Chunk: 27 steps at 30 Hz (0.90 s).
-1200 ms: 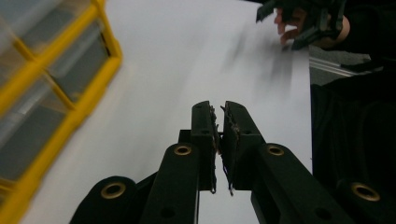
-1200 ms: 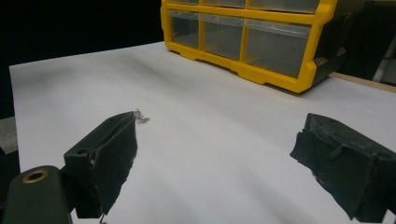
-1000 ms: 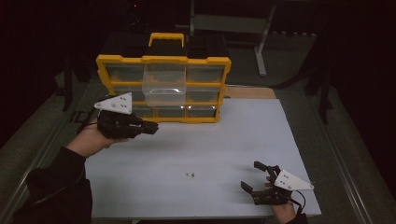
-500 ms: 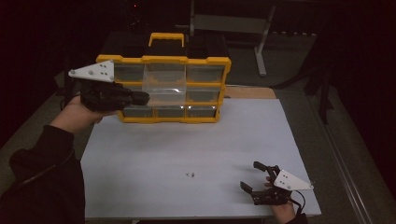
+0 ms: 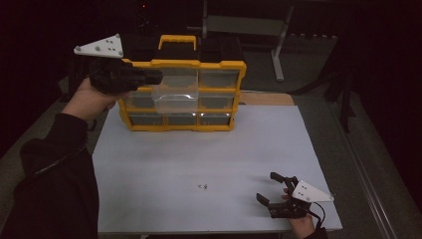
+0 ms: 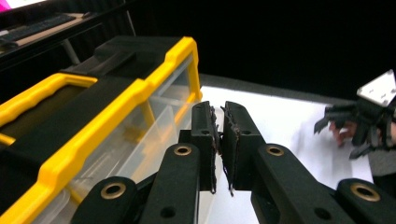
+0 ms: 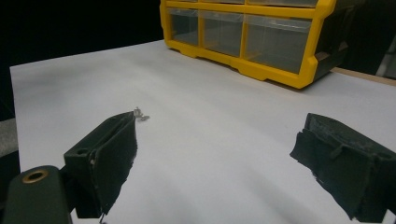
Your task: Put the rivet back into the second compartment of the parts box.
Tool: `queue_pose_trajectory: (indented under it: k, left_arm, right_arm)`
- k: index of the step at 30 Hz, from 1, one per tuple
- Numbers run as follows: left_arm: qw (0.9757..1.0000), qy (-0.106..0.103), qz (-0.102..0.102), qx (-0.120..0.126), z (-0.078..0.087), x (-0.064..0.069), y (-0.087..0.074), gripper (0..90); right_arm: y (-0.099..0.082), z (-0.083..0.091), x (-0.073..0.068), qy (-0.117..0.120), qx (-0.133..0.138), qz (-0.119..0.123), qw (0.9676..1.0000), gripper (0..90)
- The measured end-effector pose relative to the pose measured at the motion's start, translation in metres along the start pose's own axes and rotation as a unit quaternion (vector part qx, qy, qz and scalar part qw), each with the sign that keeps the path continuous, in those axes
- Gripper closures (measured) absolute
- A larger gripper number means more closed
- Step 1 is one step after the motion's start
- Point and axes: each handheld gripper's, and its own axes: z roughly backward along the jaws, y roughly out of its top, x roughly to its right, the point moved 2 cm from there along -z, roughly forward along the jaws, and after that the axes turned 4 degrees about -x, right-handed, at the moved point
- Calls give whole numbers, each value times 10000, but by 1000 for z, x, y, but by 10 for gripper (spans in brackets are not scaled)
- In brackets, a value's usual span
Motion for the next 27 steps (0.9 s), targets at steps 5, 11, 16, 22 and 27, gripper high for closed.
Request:
queue_pose_trajectory:
  k: [5,11,16,22,27]
  left_arm:
    - [9999,-33,115,-105,-20,-12,-6,824]
    - [9988,-49,291,-381,-41,-19,-14,823]
    - [9969,-142,318,-708,-56,-18,-9,822]
    - [9944,-21,320,-1007,-68,-18,-5,821]
    - [9927,89,334,-1156,-70,-18,-2,813]
  right_arm:
    - [0,0,-1,2,-8,17,10000,113]
    - [-1,1,1,4,-5,-23,10000,113]
    - [-1,1,1,8,-12,-5,10000,112]
    - [-1,1,1,-1,-27,-17,10000,113]
    - [-1,2,1,6,-21,-26,10000,113]
